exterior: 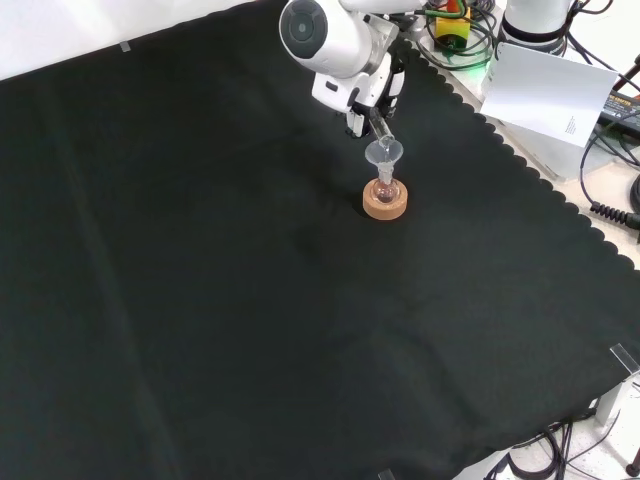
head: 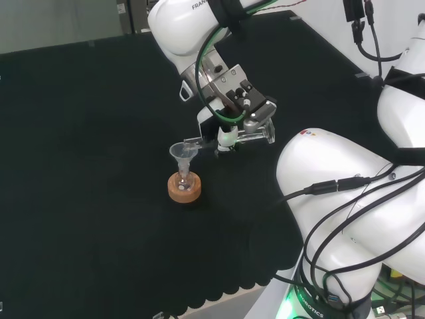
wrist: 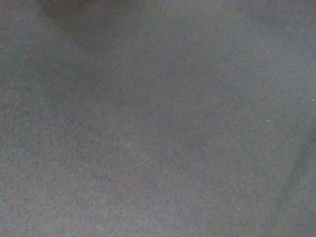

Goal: Pour the water from the graduated cylinder into the round-bottom flask.

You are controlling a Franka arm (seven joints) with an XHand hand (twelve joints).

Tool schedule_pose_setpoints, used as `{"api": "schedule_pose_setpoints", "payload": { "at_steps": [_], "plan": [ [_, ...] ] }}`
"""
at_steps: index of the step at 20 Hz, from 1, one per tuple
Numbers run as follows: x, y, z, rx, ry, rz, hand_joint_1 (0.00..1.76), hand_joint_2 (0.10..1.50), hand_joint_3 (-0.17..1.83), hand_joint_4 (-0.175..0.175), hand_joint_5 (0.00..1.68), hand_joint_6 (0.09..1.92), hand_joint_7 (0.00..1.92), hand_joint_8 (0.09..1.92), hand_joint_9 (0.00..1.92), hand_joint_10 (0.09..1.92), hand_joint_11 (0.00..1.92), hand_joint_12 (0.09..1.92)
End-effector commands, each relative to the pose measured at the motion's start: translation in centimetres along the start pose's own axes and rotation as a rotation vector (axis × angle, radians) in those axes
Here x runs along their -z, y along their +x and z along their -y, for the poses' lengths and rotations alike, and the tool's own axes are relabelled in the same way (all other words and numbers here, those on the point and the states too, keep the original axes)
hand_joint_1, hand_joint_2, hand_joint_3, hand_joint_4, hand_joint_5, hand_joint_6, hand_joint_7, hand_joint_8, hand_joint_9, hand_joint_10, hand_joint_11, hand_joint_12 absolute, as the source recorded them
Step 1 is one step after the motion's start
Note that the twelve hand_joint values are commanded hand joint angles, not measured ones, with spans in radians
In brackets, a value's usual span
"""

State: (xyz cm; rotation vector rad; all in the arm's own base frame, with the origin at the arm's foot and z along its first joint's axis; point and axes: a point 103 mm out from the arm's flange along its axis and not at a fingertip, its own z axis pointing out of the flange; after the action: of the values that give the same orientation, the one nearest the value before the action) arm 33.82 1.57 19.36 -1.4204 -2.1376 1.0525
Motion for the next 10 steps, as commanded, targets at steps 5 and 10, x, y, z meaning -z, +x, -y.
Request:
{"api": "schedule_pose_setpoints", "payload": {
  "at_steps": [5, 10],
  "plan": [
    [-0.3, -1.1, 0.6, -0.019, 0.03, 0.022, 1.1, 1.24, 0.0, -0.175, 0.77, 1.32, 1.04, 0.6, 1.31, 0.2, 1.18, 0.81],
    [-0.1, -1.1, 0.9, -0.011, 0.028, 0.028, 1.1, 1.24, 0.0, -0.175, 0.77, 1.32, 1.04, 0.59, 1.31, 0.2, 1.18, 0.81]
  ]
}}
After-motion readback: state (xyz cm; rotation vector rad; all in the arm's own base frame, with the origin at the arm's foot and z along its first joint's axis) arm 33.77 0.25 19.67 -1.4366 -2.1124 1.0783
